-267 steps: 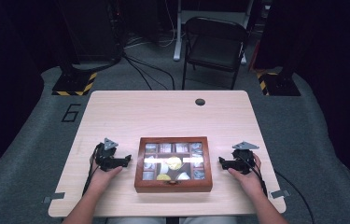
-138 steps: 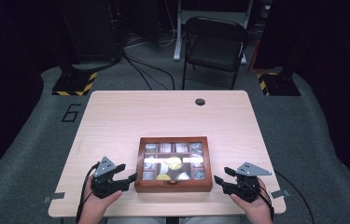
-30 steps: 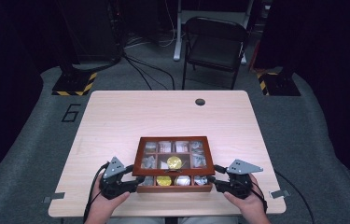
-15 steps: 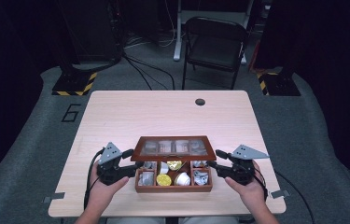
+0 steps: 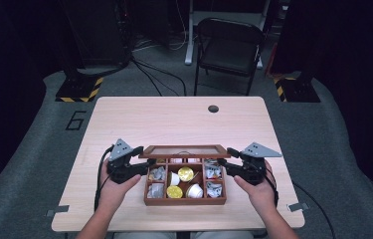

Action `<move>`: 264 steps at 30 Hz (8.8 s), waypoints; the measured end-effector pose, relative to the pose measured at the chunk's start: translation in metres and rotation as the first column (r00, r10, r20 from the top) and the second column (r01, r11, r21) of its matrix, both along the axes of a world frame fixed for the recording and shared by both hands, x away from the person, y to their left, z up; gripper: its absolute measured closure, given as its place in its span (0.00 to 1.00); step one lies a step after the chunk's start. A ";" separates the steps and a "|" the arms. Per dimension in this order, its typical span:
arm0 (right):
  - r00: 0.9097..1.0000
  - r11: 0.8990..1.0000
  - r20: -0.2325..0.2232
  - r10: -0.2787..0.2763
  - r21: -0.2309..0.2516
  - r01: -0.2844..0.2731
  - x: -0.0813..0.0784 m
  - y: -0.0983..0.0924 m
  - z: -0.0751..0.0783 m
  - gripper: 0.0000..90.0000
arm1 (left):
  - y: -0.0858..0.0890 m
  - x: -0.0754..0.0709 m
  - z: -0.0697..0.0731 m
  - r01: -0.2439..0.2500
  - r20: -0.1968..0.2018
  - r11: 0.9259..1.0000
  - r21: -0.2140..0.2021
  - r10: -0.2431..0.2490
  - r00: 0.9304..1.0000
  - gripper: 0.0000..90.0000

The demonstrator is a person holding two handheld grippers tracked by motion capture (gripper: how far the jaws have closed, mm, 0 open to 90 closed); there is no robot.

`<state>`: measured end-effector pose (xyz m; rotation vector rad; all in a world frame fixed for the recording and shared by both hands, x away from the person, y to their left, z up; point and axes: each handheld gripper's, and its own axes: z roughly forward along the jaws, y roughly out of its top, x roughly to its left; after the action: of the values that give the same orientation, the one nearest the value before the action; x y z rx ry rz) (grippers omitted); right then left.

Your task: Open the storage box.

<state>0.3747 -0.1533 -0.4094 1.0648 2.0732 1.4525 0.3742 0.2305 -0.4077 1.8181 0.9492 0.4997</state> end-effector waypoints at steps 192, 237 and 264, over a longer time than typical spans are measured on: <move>0.938 0.984 -0.300 -0.170 -0.008 0.176 0.143 0.025 -0.071 0.51 | -0.018 0.141 -0.084 -0.186 -0.294 0.974 -0.131 0.141 0.945 0.36; 0.894 0.978 -0.414 -0.169 0.044 0.205 0.152 0.020 -0.080 0.49 | -0.016 0.150 -0.095 -0.211 -0.358 0.965 -0.156 0.144 0.922 0.31; 0.847 0.966 -0.503 -0.173 0.083 0.246 0.156 0.018 -0.086 0.48 | -0.015 0.154 -0.099 -0.250 -0.430 0.956 -0.151 0.164 0.888 0.28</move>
<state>0.5303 -0.1351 -0.4958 1.8238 2.0980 1.3334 0.5280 0.2156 -0.5069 1.6729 1.4443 0.1330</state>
